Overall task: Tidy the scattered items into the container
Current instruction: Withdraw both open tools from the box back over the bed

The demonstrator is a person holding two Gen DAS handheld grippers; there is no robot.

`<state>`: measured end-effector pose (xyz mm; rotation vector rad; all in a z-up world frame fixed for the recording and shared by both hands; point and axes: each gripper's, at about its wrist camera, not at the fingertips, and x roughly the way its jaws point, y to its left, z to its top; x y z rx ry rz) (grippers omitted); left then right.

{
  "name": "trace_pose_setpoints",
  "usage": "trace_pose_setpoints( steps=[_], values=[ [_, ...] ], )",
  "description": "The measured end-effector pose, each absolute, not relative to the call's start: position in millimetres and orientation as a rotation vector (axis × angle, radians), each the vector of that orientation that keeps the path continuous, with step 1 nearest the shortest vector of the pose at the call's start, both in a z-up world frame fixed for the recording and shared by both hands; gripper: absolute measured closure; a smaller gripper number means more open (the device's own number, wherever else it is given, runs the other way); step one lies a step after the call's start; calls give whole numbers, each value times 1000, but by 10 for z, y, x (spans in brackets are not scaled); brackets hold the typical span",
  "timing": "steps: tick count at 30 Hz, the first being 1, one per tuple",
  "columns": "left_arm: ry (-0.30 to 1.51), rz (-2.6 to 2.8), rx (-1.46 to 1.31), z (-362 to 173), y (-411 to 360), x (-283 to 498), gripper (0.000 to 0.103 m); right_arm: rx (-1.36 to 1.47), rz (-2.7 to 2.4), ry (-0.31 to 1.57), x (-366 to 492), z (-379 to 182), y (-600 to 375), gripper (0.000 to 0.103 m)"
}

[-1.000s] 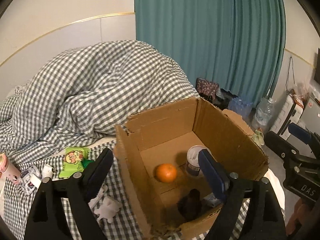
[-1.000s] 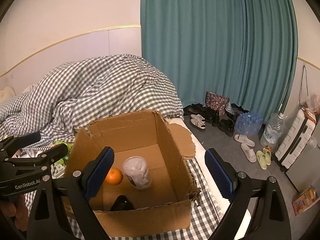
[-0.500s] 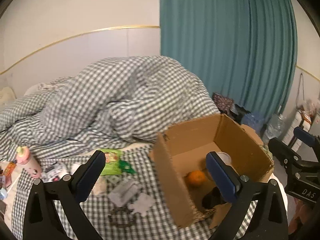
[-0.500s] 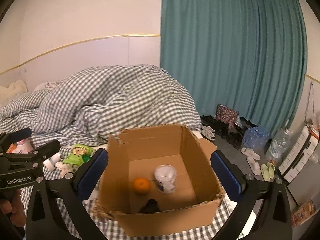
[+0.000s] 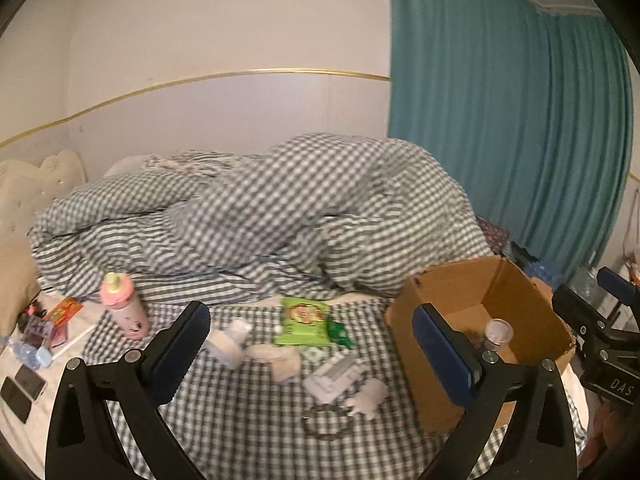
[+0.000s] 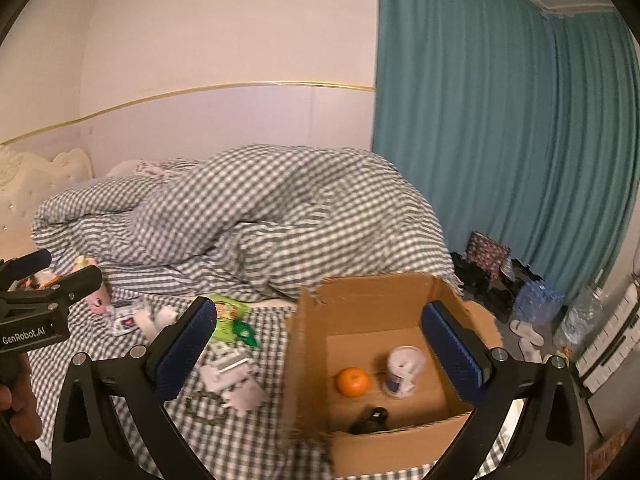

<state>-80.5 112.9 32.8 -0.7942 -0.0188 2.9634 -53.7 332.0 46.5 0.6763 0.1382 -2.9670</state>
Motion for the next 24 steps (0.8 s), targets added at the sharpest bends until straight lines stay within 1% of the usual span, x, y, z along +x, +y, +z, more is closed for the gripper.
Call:
trace_pose_setpoints(
  steps=[14,24],
  values=[
    [-97,3099,-796,414,140,-458,0,628,-2855,210,-365,541,2437,0],
    [-134,3151,-832,328,-311,-436,0,650,-2793,247,-403,422,1992,0]
  ],
)
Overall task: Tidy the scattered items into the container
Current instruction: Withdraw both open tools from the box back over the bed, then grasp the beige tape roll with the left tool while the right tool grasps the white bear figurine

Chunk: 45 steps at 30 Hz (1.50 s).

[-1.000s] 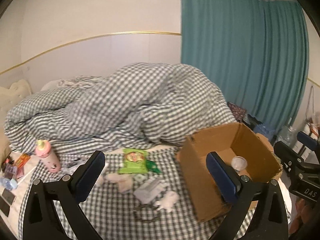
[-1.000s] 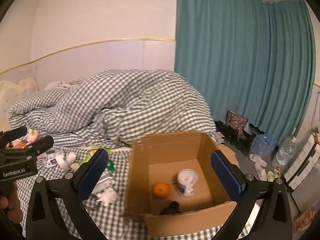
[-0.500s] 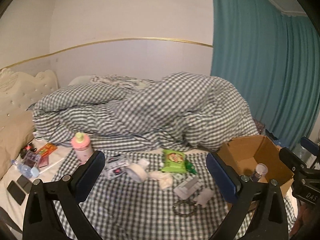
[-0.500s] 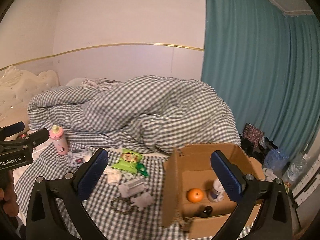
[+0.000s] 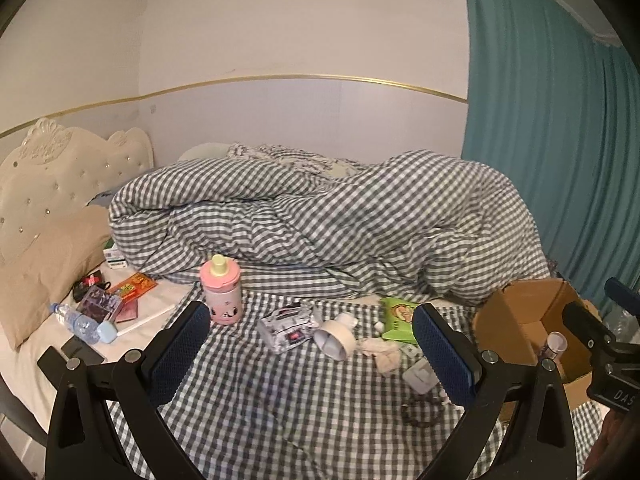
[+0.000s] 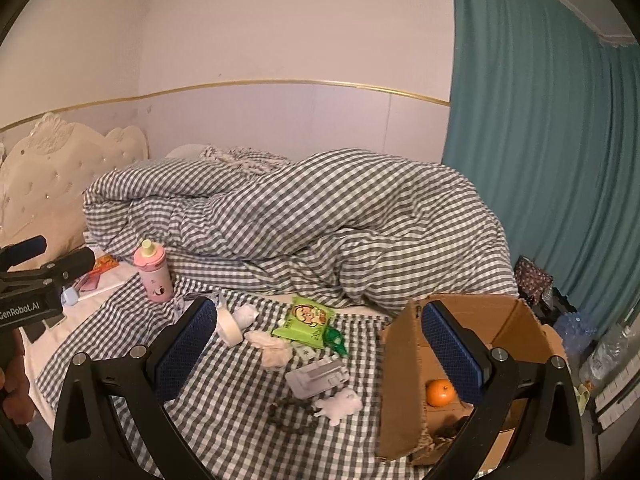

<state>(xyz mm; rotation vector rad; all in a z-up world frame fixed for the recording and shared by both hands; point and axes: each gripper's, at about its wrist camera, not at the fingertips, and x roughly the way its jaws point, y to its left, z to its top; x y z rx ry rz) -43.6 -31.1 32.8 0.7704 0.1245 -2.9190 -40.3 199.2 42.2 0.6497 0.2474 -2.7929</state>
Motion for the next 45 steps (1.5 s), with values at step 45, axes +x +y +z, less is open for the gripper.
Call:
trace_pose_setpoints(
  steps=[45],
  values=[
    [230,-2782,1230,-1670,-280,-2227,0,1262,-2619,226,-1772,-1738,2035,0]
  ],
)
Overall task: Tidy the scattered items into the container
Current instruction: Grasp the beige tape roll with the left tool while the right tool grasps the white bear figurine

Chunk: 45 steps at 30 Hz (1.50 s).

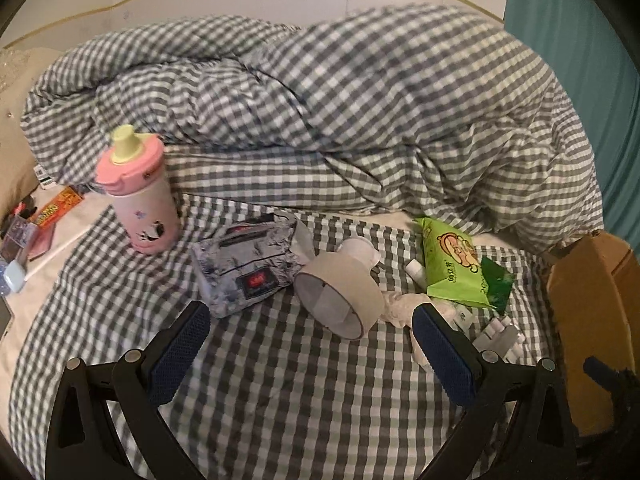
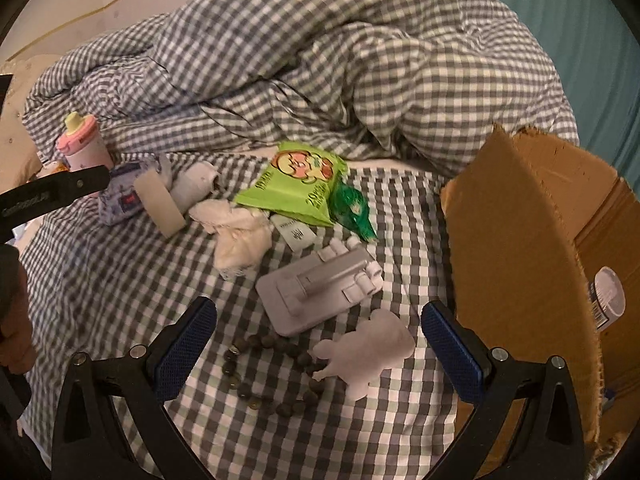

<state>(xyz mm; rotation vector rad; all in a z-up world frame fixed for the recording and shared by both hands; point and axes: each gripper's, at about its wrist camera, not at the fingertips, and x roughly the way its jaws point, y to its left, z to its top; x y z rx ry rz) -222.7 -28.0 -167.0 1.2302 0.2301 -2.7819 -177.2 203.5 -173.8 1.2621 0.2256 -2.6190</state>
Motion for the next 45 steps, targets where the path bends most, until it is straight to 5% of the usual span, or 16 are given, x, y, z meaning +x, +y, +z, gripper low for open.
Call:
trace_pose_setpoints(
  steps=[7,13,23,26,45],
  values=[
    [223,-2771,1300,-1971,-110,-2509,4,1306,-2614,199,-1875,-1900,2156,0],
    [276,-2722,1402,-2268,-40,-2715,23,1318,-2603,185,-1913,-1993,2193,0],
    [328,-2727,1393,-2370,-2,-2787,74,1324,-2600,170,-1928,-2028,2257,0],
    [351,-2739,1430,-2358,2,-2792,100,1335,-2598,167,-1927,-2046,2247,0],
    [341,-2808,1320,-1979,-295,-2423,100,1435,-2640,204,-1898,-2322,2133,1]
  ],
)
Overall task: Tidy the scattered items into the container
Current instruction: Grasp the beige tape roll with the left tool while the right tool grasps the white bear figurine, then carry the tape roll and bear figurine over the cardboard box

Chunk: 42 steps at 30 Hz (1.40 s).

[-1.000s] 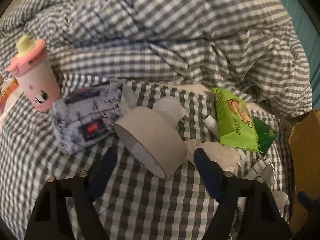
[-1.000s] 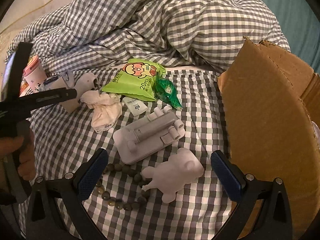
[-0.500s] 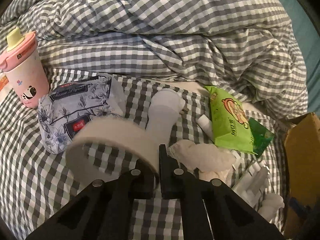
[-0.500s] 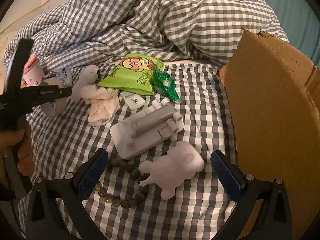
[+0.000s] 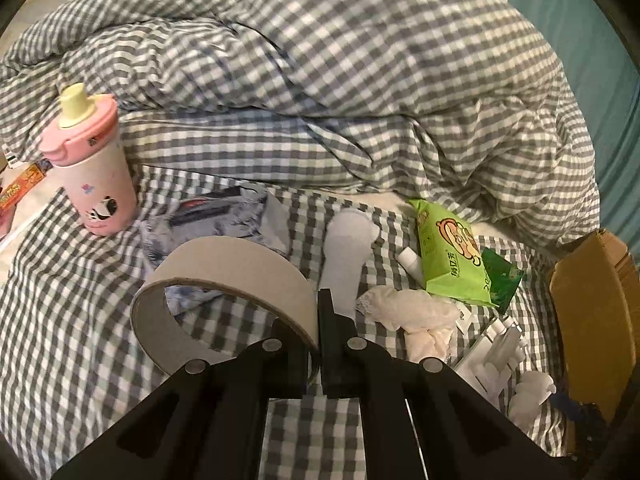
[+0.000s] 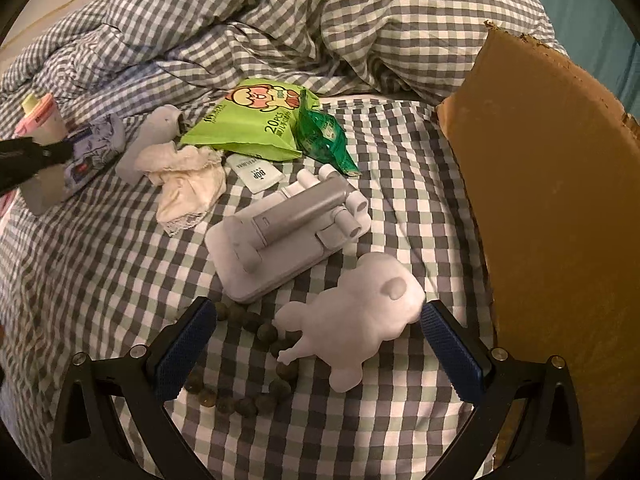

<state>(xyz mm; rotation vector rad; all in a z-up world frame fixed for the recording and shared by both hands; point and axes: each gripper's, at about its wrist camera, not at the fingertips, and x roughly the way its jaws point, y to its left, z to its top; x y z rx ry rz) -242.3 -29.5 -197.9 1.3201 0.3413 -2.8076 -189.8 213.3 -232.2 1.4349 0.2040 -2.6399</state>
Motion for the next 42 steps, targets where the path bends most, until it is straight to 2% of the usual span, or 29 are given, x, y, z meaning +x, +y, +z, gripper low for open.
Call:
trace_pose_setpoints(
  steps=[2,5,7,19,20,21,33,42],
  values=[
    [345,-2807,1308,-1948,-349,-2380,100,1435,-2657,198,-1911,-2327,2144,1],
    [344,-2803,1297,-1925,-404,-2327,100,1454,-2678,212,-1957,-2358,2149,8],
    [342,-2799,1293,-1916,-440,-2300,100,1469,-2692,213,-1981,-2382,2169,28],
    [359,-2789,1279,-1865,-566,-2215,100,1479,-2681,204,-1955,-2404,2179,29],
    [359,-2789,1279,-1859,-568,-2206,100,1474,-2682,203,-1941,-2397,2170,33],
    [359,-2789,1278,-1850,-572,-2194,100,1467,-2689,201,-1927,-2383,2167,52],
    [347,-2801,1239,-1658,-581,-2073,100,1459,-2639,182,-1836,-2311,2186,51],
    [314,-2815,1206,-1475,-516,-1915,100,1380,-2615,180,-1649,-2053,2123,51]
  ],
)
